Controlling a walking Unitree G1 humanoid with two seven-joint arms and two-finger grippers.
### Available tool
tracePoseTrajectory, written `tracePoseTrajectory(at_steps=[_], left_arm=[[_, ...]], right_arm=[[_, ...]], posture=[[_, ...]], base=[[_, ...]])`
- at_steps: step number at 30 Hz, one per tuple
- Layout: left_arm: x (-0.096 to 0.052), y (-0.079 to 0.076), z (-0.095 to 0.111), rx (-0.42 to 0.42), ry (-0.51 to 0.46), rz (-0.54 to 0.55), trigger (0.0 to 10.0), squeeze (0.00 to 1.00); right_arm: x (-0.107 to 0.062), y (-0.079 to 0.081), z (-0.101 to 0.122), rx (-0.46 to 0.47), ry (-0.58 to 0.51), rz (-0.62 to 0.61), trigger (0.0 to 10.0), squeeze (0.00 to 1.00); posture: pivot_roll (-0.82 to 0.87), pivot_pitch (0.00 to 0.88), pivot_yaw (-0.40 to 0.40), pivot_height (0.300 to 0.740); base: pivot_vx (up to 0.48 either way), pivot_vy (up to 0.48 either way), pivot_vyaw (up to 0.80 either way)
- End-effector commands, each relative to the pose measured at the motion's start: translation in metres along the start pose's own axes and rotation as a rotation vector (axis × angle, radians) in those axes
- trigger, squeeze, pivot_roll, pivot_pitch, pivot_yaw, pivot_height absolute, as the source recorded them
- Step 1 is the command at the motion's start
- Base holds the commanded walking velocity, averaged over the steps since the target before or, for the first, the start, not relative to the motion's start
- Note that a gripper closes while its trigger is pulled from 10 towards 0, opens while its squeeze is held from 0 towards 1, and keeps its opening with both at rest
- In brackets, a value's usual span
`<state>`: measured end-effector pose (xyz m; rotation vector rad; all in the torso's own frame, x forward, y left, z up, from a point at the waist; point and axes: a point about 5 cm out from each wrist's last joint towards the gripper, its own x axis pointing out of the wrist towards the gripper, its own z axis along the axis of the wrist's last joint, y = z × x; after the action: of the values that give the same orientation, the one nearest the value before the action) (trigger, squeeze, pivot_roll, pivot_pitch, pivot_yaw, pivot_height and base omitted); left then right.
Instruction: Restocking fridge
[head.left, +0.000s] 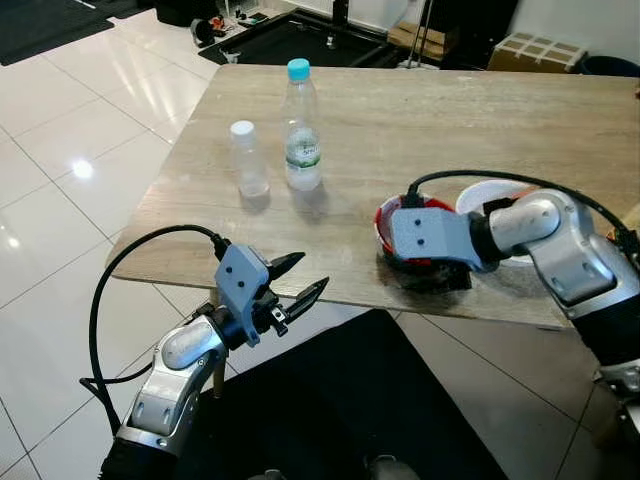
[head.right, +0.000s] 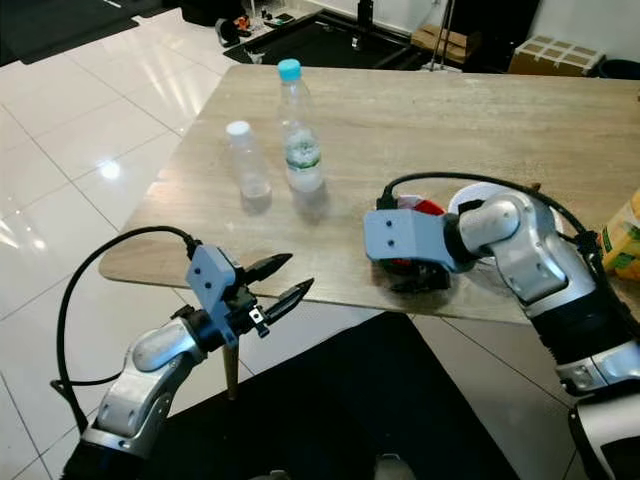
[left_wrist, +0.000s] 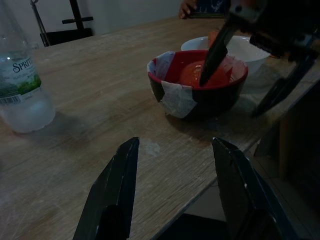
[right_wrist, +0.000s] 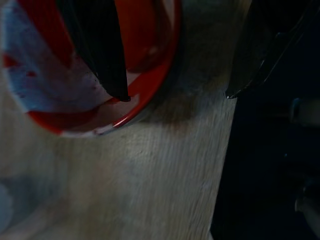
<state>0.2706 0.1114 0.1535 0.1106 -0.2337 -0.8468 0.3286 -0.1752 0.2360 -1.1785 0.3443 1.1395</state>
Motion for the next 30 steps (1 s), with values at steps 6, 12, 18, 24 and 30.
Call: tracePoseTrajectory(at_steps=[6, 12, 18, 24, 30], left_arm=[[-0.004, -0.002, -0.002, 0.013, 0.035, -0.023, 10.0, 0.00], [-0.005, -0.002, -0.003, 0.014, 0.039, -0.022, 10.0, 0.00], [-0.006, -0.003, -0.003, 0.015, 0.044, -0.020, 10.0, 0.00], [-0.007, -0.003, -0.004, 0.016, 0.047, -0.020, 10.0, 0.00], [-0.006, -0.003, -0.004, 0.017, 0.048, -0.022, 10.0, 0.00]], right_arm=[[0.013, 0.003, -0.013, -0.017, 0.074, 0.003, 10.0, 0.00], [0.017, -0.005, -0.017, -0.019, 0.105, -0.061, 10.0, 0.00], [0.018, -0.004, -0.018, -0.035, 0.121, -0.028, 10.0, 0.00], [0.017, -0.001, -0.020, -0.049, 0.125, 0.029, 5.8, 0.00], [0.017, 0.000, -0.021, -0.049, 0.126, 0.042, 2.0, 0.00]], posture=[[-0.15, 0.152, 0.060, 0.740], [-0.14, 0.155, 0.057, 0.740], [-0.14, 0.158, 0.053, 0.740], [-0.15, 0.157, 0.053, 0.740], [-0.15, 0.157, 0.053, 0.740]], base=[[0.000, 0.000, 0.00], [0.000, 0.000, 0.00], [0.000, 0.000, 0.00], [0.000, 0.000, 0.00], [0.000, 0.000, 0.00]])
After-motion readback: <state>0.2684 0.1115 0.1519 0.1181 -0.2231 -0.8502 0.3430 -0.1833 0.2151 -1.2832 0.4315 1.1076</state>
